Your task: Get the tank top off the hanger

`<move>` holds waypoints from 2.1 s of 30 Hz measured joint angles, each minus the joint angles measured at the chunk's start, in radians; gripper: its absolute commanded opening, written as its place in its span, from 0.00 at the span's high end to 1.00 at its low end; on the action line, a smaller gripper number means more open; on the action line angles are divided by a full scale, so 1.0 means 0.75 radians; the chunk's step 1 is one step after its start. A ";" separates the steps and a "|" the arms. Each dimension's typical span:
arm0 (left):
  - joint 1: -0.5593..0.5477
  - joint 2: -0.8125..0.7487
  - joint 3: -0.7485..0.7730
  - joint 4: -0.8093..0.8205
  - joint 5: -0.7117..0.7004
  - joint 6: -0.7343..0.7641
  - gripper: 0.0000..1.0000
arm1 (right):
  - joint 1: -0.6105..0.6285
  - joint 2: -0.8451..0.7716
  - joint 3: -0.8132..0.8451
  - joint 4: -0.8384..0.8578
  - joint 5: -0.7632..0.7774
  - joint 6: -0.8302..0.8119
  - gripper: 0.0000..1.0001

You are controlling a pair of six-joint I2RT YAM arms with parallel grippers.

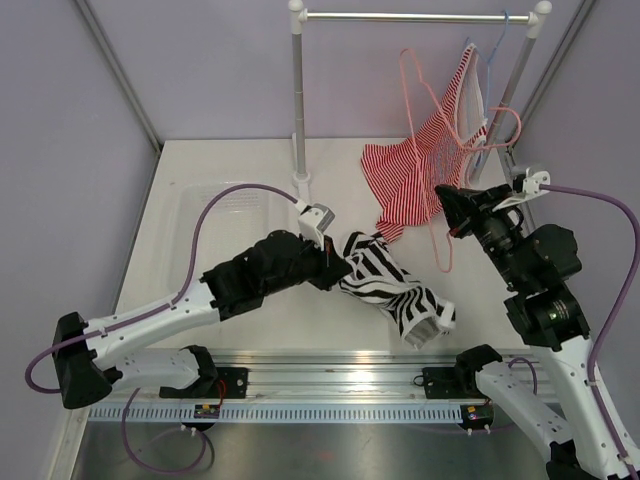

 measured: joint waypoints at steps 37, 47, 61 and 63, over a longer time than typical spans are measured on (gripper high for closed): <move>-0.046 -0.353 0.337 -0.991 -0.836 0.148 0.01 | -0.059 1.317 1.422 -0.797 0.366 -0.196 1.00; -0.043 -0.516 0.033 -1.079 -0.975 0.207 0.01 | -0.124 1.783 1.989 -0.859 0.332 -0.357 1.00; 0.033 -0.793 -0.023 -0.996 -0.939 0.246 0.01 | -0.146 1.946 2.119 -0.853 0.301 -0.402 1.00; 0.065 -0.773 -0.026 -0.990 -0.911 0.253 0.01 | -0.146 1.945 2.106 -0.850 0.300 -0.400 1.00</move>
